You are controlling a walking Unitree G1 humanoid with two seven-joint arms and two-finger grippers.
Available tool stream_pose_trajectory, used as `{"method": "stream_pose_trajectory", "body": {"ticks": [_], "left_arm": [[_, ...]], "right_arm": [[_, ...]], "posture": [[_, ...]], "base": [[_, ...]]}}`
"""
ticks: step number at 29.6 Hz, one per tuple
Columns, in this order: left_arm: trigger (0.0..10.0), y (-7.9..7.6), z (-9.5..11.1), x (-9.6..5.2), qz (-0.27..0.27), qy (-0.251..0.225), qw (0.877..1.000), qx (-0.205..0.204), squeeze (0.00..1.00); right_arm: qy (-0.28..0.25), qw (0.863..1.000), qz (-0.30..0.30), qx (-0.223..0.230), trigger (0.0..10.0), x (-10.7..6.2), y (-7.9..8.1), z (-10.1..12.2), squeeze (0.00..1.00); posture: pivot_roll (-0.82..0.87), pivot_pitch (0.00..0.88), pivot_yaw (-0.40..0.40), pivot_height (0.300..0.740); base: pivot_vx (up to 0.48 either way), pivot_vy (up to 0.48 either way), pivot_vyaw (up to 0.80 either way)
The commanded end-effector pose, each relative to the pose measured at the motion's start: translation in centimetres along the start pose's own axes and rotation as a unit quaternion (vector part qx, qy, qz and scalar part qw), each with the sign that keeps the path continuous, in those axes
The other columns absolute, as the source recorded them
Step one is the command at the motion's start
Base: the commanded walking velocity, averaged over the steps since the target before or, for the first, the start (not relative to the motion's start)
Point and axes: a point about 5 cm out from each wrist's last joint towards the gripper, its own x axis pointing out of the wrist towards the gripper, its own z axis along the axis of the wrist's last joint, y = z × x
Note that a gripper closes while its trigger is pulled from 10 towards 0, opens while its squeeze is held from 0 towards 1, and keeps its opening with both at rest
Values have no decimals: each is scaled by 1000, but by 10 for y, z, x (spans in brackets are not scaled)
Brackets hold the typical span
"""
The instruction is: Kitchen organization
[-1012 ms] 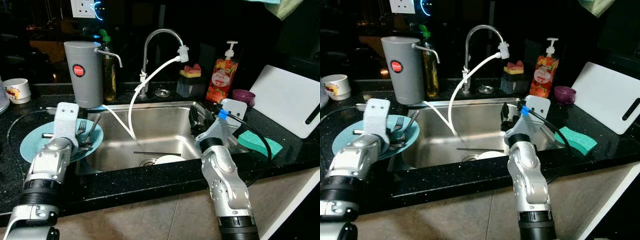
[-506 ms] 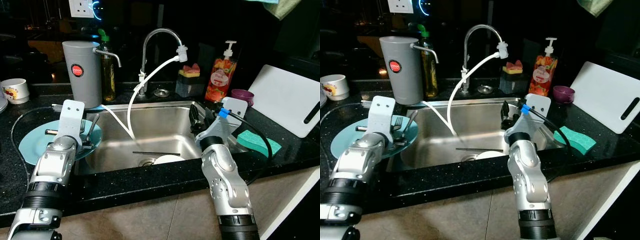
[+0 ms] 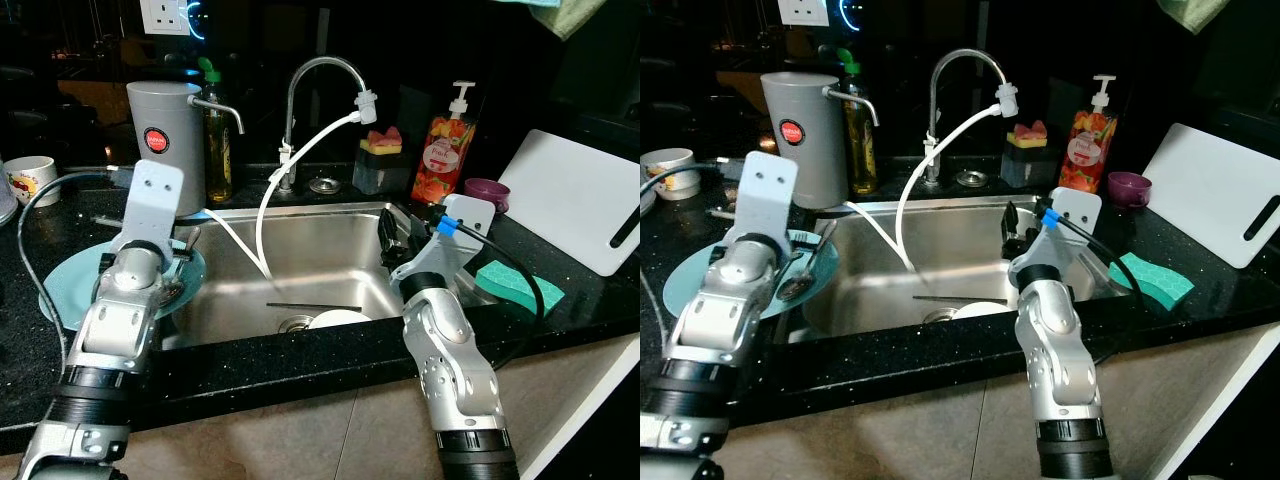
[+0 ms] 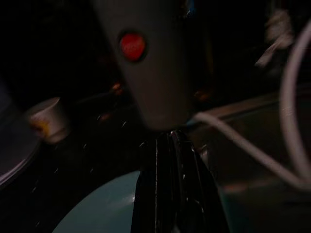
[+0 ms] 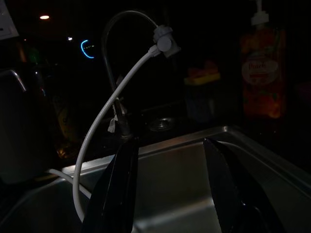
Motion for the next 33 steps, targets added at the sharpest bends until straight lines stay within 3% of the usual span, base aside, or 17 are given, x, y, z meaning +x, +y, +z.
{"method": "stream_pose_trajectory", "body": {"ticks": [1,10,13,21,24,33], "left_arm": [[10000,-7,5,-4,-26,-17,999,-12,0],[10000,-26,27,-13,-103,-53,990,-79,0],[10000,-37,26,-16,-123,-55,989,-55,0],[10000,-48,26,-22,-150,-60,985,-55,0],[10000,-53,25,-23,-157,-63,985,-32,0],[10000,-58,26,-25,-165,-63,984,-32,0]], "right_arm": [[4,1000,1,1,10000,0,-1,-1,0],[-10,1000,9,9,10000,0,2,4,0],[-17,1000,14,14,10000,0,3,6,0],[-20,1000,16,16,10000,0,3,7,0],[-20,1000,16,16,10000,-1,3,7,0],[-22,999,15,18,10000,-1,3,7,0]], "posture": [[141,51,-90,740],[133,37,-87,740],[133,34,-87,740],[127,29,-86,740],[125,30,-85,740],[124,34,-84,740]], "base": [[0,0,0],[0,0,0],[0,0,0],[0,0,0],[0,0,0],[0,0,0]]}}
